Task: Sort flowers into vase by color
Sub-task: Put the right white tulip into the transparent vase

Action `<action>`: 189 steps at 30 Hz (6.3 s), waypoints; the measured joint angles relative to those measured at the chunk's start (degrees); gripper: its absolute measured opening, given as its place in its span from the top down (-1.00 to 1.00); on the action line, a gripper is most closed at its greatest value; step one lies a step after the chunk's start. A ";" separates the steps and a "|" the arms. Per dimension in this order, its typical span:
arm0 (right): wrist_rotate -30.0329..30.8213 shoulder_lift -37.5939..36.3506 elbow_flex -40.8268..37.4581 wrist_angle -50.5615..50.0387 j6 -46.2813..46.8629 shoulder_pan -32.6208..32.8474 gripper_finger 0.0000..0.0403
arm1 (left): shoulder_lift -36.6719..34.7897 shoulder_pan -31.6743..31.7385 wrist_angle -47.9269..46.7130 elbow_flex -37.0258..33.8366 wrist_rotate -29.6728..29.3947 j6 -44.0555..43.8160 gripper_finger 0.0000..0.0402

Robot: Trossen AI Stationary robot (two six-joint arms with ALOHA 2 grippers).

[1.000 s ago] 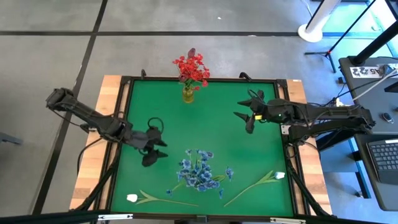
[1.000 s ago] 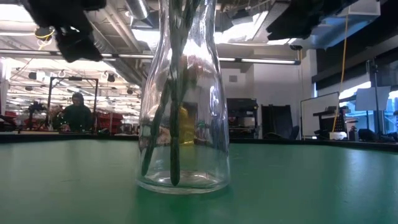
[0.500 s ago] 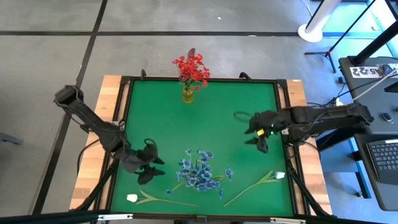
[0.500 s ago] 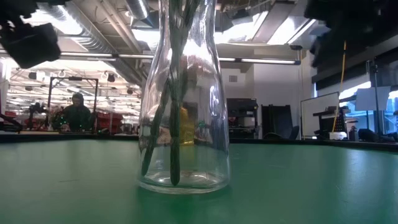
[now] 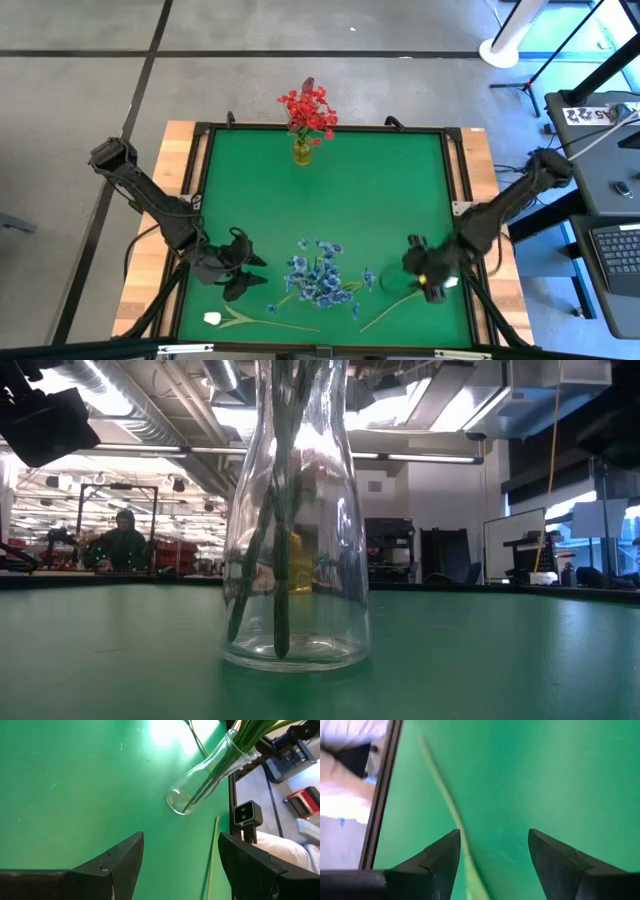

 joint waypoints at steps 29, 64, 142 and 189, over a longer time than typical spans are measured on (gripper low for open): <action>-3.00 19.98 0.42 -12.75 12.09 11.57 0.46 | 0.00 0.26 2.03 0.00 -1.03 0.00 -0.24; 40.91 19.17 42.72 -47.95 -29.13 -23.41 0.98 | -4.15 41.26 -20.48 28.92 22.37 39.63 -0.24; 44.68 19.13 46.57 -23.07 -53.66 -28.48 0.64 | 26.51 55.00 -17.14 53.66 39.29 42.27 0.98; 9.64 0.68 15.89 58.55 -41.35 -25.71 -0.01 | -4.18 33.88 30.97 19.82 17.70 52.55 1.00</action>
